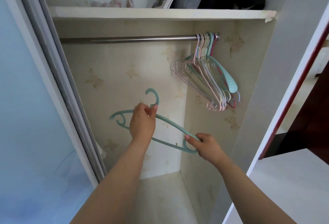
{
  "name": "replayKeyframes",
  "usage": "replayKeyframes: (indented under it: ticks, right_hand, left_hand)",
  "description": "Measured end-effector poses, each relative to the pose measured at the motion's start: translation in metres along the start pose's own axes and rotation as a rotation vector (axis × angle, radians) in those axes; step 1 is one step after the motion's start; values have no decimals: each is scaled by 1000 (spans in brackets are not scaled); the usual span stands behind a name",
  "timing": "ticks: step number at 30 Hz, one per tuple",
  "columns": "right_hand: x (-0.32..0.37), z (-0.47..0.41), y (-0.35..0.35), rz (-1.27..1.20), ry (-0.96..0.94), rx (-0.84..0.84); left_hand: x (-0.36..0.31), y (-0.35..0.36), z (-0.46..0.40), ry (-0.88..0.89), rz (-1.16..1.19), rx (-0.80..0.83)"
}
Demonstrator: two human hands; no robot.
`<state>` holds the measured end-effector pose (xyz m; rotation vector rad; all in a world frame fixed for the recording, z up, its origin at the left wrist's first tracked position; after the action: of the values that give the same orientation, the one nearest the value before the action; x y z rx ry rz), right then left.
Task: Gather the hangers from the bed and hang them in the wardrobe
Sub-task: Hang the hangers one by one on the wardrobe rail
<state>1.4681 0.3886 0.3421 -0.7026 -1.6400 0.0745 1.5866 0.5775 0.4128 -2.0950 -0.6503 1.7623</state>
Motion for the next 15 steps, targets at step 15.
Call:
replayKeyframes:
  ticks: [15]
  right_hand:
    - [34, -14, -10, 51, -80, -173]
  left_hand:
    - [-17, 1, -35, 142, 150, 35]
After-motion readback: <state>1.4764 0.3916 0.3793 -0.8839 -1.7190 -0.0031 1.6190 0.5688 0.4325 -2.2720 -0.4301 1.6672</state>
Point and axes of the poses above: each hand's wrist, its own z-axis away from the middle knuckle, its own y-axis out of the palm, x = y × z, the point moved 3 cm from there along -z, towards the middle knuckle, and after that the axes turned 13 degrees about -y, right-handed, at the moved point
